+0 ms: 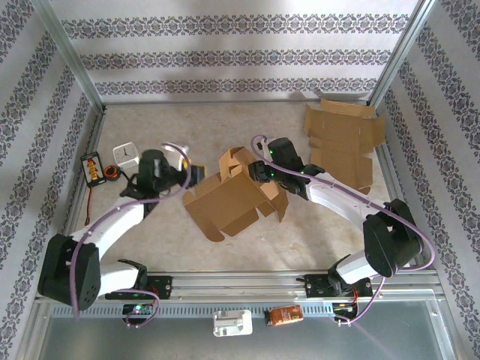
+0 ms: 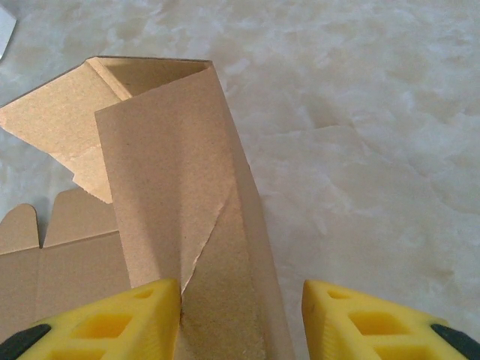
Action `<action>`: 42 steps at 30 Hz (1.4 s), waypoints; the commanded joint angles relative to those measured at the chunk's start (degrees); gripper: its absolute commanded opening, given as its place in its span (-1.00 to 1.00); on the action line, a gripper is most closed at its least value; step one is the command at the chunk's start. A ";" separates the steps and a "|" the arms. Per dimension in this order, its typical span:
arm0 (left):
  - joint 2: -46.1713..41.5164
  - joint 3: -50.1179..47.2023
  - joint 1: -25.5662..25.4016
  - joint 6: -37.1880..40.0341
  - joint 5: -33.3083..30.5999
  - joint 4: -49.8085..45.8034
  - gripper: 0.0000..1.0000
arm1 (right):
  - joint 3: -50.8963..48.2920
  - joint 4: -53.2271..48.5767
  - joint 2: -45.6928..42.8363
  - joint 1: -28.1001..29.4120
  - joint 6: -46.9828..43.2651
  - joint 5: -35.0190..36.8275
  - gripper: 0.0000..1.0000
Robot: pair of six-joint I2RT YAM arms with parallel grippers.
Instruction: Fold the paper box
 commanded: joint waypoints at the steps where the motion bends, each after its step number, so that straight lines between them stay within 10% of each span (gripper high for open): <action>1: 6.33 6.99 4.95 4.35 3.36 -8.13 0.29 | -0.53 -7.96 2.82 0.13 -1.89 1.25 -0.07; 14: 30.86 31.03 3.09 40.45 31.74 -24.95 0.12 | 0.57 -8.23 3.08 -0.13 -1.55 -2.25 -0.07; 27: 42.54 44.73 -3.24 53.72 28.76 -43.17 -0.19 | 1.82 -8.36 3.89 -1.47 0.20 -7.84 -0.03; 42: 45.49 47.82 -6.50 52.85 25.83 -39.37 0.03 | 1.83 -3.91 6.77 -5.40 5.52 -23.65 0.05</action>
